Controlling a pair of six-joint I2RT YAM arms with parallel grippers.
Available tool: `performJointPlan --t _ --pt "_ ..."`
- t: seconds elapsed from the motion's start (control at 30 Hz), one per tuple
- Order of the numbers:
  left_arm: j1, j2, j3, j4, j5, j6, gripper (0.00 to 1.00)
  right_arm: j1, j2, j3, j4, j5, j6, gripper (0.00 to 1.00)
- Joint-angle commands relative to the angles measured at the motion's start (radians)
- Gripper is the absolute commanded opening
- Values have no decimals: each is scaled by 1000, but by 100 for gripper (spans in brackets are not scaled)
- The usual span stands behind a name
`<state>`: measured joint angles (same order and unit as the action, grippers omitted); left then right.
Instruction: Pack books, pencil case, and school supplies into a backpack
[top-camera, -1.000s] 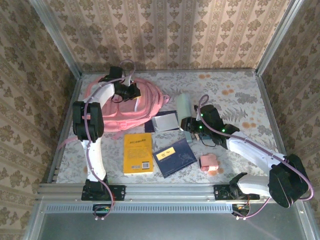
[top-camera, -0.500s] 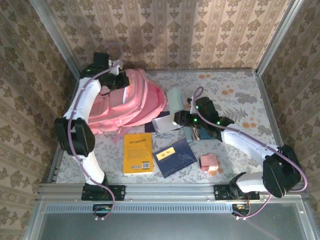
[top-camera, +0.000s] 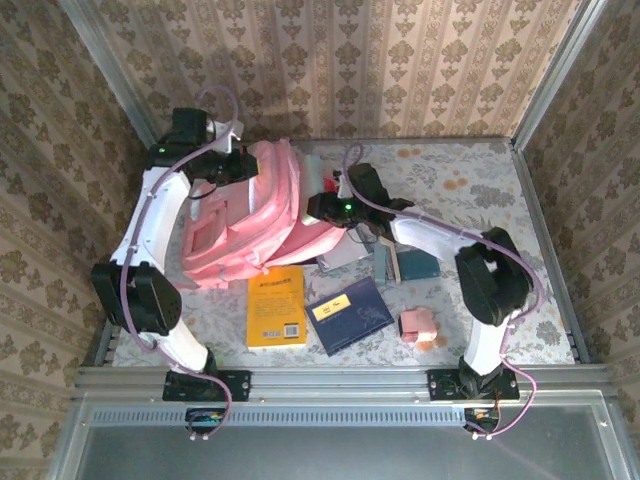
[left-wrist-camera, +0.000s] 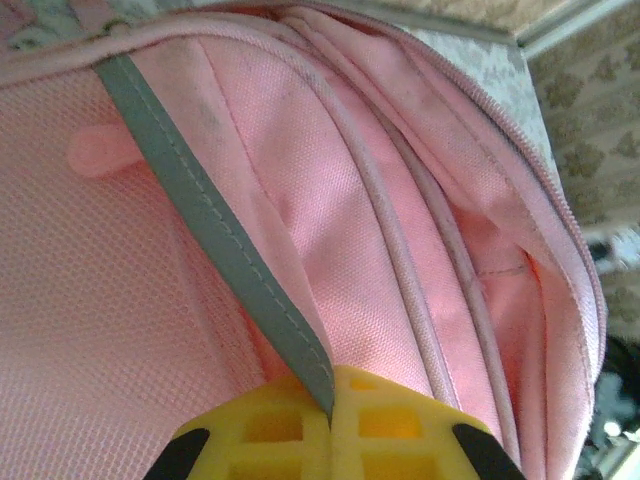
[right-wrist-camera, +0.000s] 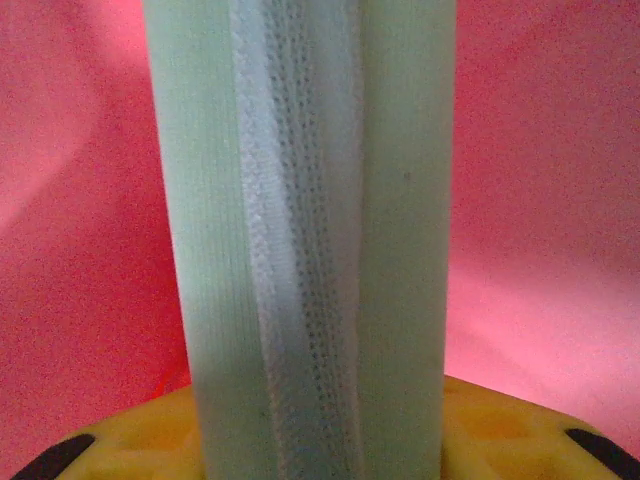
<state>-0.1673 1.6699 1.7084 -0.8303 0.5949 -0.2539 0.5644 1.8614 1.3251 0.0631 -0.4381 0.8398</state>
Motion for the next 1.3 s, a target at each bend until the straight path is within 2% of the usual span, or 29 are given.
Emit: performJointPlan --t 0.0,0.03,0.07,0.2,0.47,0.63,0.8,1.07,1.17,1.27 --pt "-45 24 68 -45 54 67 0 23 67 104 106 -117 57 41" --pt "-58 32 78 -69 10 71 9 29 85 114 132 -131 77 39" --pt "-74 38 90 -94 -24 74 25 34 93 118 164 -144 98 37" --pt "-136 14 113 -144 -173 82 50 74 76 101 234 -143 118 37" --pt "-274 -29 224 -233 -413 33 70 117 12 44 276 -92 119 36" --pt "-346 44 317 -352 -583 -40 71 131 4 40 275 -84 116 36" --pt "-405 73 362 -385 -681 -58 70 137 0 41 271 -79 116 36" --pt "-409 100 332 -377 -717 -110 56 142 -14 36 270 -68 113 36" --pt "-407 102 304 -343 -686 -117 52 145 -12 37 271 -69 111 36" --pt "-406 115 305 -324 -662 -122 53 149 -8 39 270 -70 111 36"
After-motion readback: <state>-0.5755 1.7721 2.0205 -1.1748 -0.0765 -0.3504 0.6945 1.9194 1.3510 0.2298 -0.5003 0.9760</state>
